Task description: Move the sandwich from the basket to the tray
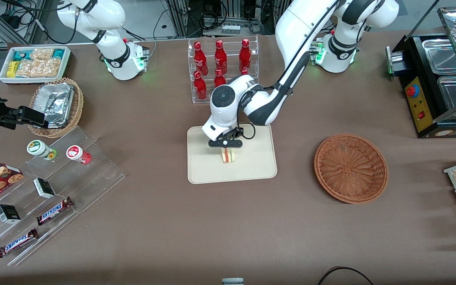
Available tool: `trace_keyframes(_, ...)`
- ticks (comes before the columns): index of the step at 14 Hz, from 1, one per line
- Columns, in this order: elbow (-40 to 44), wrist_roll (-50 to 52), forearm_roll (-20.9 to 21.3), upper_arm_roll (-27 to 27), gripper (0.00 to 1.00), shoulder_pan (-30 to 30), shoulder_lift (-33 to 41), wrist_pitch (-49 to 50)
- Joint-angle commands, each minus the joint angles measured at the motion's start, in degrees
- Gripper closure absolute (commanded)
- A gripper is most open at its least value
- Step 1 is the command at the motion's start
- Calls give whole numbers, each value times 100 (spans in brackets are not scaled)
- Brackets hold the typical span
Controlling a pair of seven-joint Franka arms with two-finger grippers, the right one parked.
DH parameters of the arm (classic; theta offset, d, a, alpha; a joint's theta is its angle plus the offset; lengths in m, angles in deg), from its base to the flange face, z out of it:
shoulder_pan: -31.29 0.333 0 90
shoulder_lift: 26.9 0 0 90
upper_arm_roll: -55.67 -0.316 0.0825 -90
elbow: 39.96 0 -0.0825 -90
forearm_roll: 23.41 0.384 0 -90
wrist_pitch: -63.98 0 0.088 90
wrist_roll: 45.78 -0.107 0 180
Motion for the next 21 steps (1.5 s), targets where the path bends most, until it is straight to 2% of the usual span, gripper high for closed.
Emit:
trace_keyframes(1,150,116,109,-109,0,-78,-11,37)
trace_keyframes(4,194,125,83,-126,0,9,304,473)
trace_keyframes(8,220,133,12,-126,0,422,1050,1248)
trace_keyframes(16,185,-77,-5,-109,0,1687,2580,2874)
trace_keyframes(21,212,-1017,-339,-126,0,2522,3135,3762)
